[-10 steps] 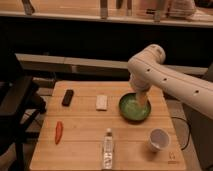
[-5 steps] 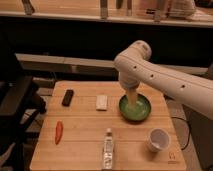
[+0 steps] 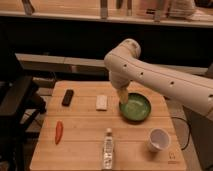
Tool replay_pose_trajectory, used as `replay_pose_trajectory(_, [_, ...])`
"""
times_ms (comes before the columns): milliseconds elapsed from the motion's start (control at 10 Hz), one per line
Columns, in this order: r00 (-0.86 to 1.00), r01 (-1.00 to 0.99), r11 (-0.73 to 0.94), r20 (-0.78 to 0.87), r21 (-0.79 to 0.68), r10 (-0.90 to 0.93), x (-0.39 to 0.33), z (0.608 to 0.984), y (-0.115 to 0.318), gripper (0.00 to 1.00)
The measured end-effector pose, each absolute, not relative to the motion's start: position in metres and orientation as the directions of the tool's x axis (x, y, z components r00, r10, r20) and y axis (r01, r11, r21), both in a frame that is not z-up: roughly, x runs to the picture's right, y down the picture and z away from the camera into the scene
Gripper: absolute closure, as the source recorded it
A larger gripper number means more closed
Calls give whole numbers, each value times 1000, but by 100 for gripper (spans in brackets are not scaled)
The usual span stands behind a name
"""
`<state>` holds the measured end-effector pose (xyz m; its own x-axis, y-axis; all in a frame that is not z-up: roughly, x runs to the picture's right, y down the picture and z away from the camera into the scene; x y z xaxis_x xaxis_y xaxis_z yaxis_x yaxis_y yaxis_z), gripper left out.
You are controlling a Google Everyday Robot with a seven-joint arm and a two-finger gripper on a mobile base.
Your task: Push the eraser across the table
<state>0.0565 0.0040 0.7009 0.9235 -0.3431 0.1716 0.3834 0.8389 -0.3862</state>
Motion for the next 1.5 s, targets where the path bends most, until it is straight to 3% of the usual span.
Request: replay_pose_trajectory(1500, [845, 521, 805, 306, -283, -439, -18, 723, -14, 20])
